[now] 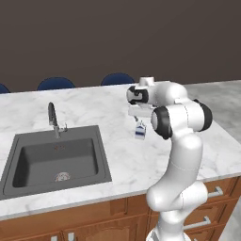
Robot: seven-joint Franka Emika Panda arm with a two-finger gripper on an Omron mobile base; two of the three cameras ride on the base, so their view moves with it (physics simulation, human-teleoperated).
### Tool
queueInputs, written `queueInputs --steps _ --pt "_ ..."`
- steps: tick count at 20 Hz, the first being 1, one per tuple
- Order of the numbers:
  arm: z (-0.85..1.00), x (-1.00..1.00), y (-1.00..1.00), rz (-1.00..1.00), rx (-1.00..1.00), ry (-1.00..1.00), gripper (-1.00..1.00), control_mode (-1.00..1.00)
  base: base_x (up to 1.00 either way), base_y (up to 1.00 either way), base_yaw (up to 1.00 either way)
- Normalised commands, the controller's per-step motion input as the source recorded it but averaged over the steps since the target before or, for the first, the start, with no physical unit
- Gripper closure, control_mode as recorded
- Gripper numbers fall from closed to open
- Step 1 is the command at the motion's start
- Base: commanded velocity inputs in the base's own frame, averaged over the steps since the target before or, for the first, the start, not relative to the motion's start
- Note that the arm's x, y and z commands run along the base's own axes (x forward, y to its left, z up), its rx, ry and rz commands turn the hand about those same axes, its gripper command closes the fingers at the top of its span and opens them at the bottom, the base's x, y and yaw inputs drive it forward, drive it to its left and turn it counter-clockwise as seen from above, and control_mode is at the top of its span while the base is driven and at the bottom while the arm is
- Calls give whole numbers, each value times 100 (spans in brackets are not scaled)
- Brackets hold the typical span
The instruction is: Gather the eggs and milk located in the vicinity of the sink area and place them right next to the bowl.
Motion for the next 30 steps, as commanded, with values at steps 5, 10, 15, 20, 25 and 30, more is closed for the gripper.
queueInputs --steps 5,10,15,20,25,30 --pt "2 -11 0 13 -2 -2 -100 -100 0 0 0" --pt "-3 17 0 0 -2 -9 -100 -100 0 0 0" --pt "-2 21 1 -1 0 -10 -100 -100 0 0 0" --pt "0 -4 3 -2 0 -2 -100 -100 0 0 0" --pt "-3 -16 0 -3 0 5 -100 -100 0 0 0" --pt "-8 -2 0 -4 0 0 -100 -100 0 0 0"
